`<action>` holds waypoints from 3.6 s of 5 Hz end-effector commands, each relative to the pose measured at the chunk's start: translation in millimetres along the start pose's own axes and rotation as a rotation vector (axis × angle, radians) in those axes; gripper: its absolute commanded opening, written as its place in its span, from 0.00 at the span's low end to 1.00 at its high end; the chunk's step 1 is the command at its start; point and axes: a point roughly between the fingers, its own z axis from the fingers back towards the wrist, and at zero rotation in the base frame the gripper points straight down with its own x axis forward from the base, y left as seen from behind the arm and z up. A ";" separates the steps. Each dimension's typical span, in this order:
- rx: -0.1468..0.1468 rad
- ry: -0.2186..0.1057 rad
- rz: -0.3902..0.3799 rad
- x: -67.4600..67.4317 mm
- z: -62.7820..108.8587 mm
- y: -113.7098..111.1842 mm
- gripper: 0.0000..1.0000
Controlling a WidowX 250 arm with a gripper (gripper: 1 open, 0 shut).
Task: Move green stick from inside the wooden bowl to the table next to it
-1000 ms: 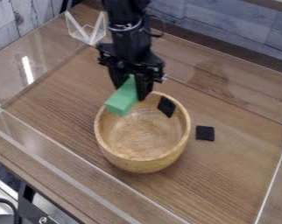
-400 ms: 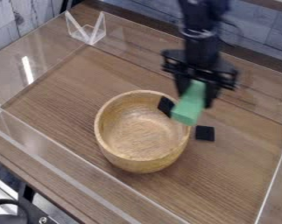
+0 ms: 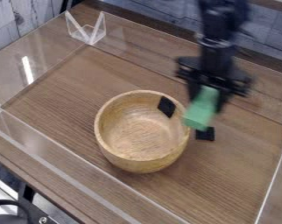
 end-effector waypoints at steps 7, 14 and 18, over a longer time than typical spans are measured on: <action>0.004 -0.134 -0.036 13.1 16.2 -6.9 0.00; -0.052 -0.111 -0.168 -25.2 1.0 -42.1 0.00; -0.096 0.036 -0.161 -55.6 -20.6 -35.9 0.00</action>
